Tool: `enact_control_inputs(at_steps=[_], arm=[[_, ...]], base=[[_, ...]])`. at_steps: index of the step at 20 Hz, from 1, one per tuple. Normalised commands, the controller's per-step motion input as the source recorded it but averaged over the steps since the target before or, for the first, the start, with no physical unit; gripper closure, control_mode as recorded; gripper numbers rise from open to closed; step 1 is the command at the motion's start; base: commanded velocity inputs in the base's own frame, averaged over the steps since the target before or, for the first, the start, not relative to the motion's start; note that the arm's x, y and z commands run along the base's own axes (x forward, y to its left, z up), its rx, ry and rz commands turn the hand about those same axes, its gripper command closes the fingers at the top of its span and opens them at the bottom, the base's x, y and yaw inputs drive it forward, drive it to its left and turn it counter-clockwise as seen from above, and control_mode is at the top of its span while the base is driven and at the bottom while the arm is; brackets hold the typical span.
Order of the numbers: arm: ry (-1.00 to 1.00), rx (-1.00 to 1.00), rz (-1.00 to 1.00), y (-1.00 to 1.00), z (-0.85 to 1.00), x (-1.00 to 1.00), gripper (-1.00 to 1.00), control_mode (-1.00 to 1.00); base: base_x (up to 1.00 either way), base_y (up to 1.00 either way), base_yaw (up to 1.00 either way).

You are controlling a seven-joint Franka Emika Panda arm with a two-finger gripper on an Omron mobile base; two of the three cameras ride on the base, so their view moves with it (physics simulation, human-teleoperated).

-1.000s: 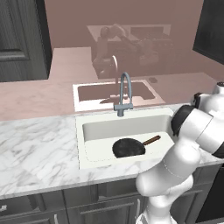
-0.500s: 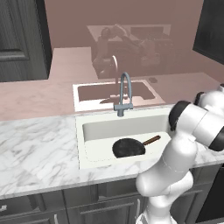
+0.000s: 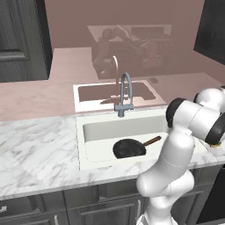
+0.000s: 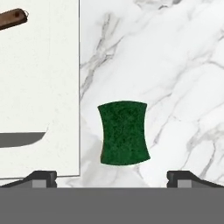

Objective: Pick the pan and sponge and place them into the sink. Then turn on the water.

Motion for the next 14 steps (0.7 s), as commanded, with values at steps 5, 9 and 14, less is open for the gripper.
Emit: enact_control_inputs(at_steps=[5,9,14], arm=[[0.04,0.02,0.01,-0.04,-0.14,0.0,-1.0,-1.0],[0.03,0.02,0.01,-0.03,-0.14,0.0,-1.0,-1.0],[0.03,0.02,0.03,-0.02,-0.14,0.01,-1.0,-1.0]], base=[[0.0,0.0,0.0],[0.0,0.0,0.0],[0.0,0.0,0.0]])
